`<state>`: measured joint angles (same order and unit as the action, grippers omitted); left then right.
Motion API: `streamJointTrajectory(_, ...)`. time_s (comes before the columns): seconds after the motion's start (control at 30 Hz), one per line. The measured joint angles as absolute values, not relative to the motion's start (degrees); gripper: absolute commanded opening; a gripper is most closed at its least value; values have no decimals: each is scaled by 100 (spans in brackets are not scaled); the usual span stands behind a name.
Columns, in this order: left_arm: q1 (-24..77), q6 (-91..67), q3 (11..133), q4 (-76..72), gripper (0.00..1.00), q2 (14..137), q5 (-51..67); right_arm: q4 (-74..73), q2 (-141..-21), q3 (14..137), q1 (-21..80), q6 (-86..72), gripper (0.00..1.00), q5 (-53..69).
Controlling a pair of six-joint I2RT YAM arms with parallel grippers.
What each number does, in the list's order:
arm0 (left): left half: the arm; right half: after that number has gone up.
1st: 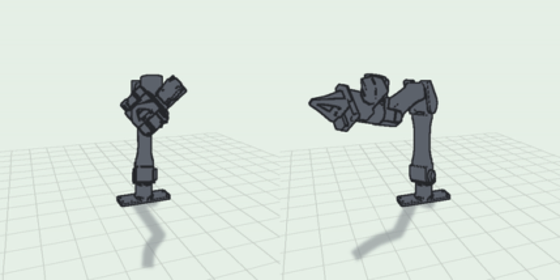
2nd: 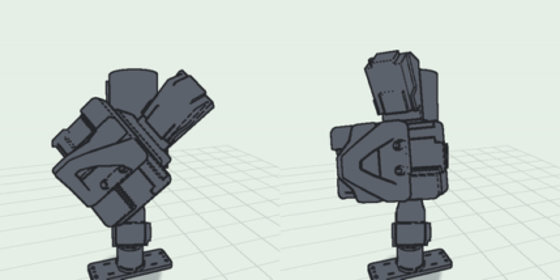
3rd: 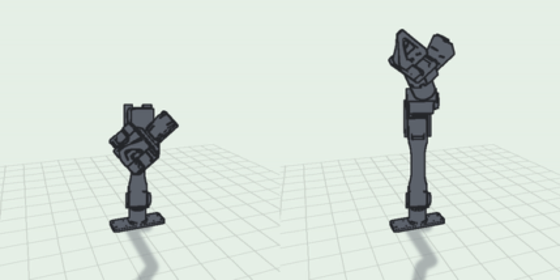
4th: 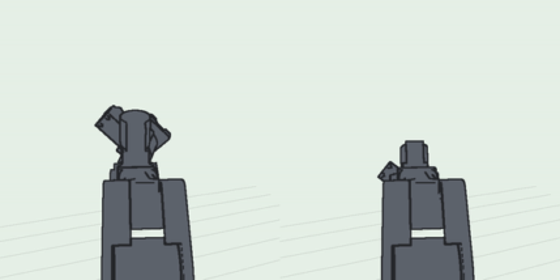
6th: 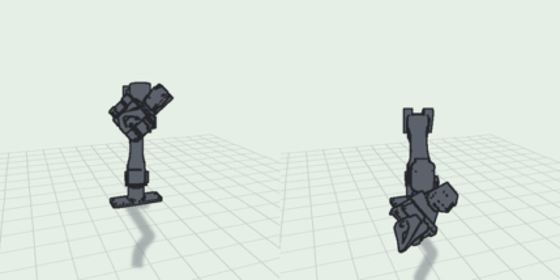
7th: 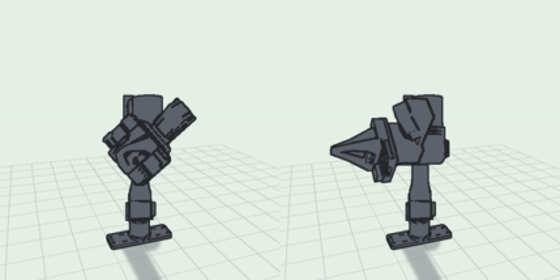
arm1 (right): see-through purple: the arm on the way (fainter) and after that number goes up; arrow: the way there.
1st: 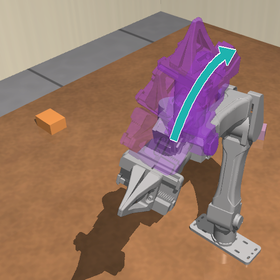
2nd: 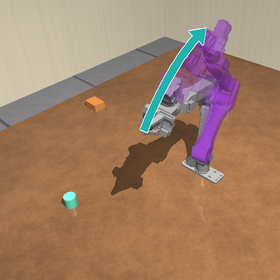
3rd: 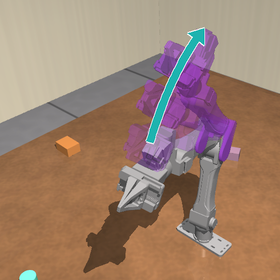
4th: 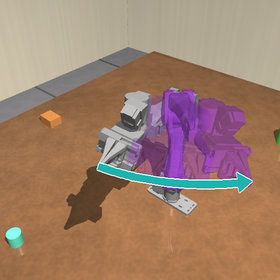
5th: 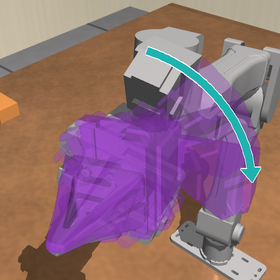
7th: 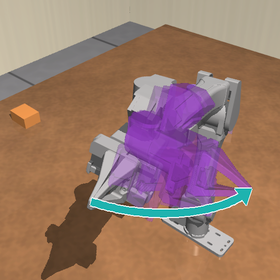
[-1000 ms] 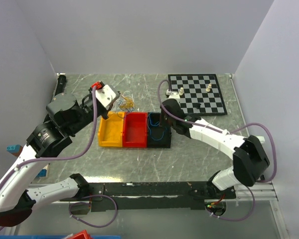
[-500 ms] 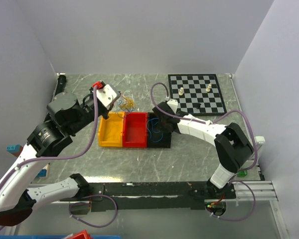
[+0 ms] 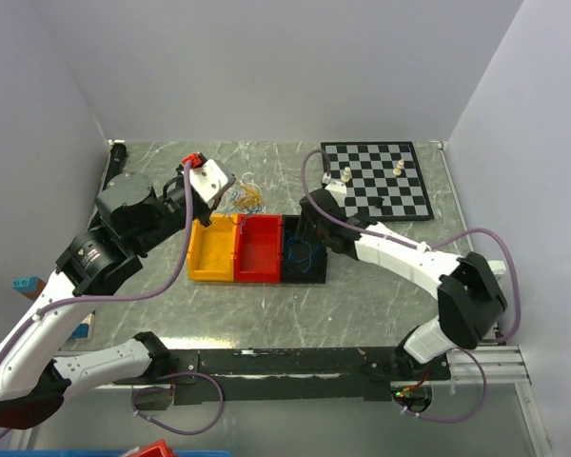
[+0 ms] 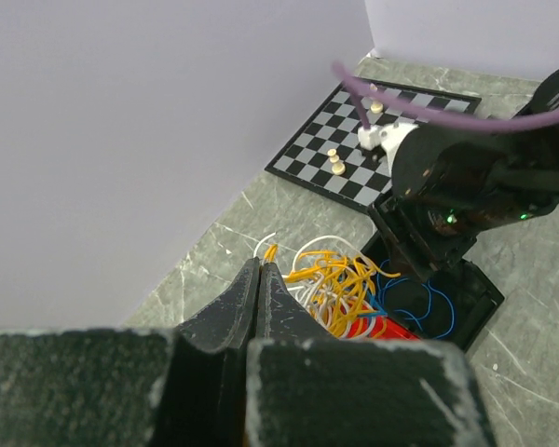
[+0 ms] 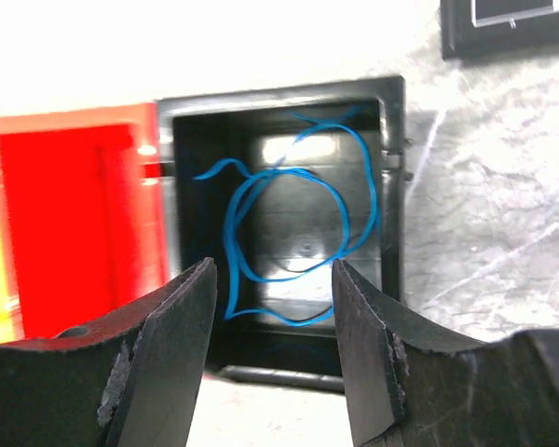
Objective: Untangle the cables
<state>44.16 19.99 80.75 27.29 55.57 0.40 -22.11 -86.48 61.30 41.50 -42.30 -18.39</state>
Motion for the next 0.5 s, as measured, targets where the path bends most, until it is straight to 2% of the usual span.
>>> streamJointTrajectory(0.1,4416,1966,8075,2729,1,5561,64,-1859,-8291,5896,4156,-4139,63,-1710)
streamJointTrajectory(0.23,4416,1806,8055,2696,1,5546,294,-871,-7251,4766,4335,-3763,67,-1284)
streamJointTrajectory(0.33,4416,1664,7736,2477,1,5358,578,110,-6217,3758,4488,-3489,71,-528)
streamJointTrajectory(0.5,4416,1422,7334,2412,1,5140,996,1546,-5271,2936,4600,-3304,76,432)
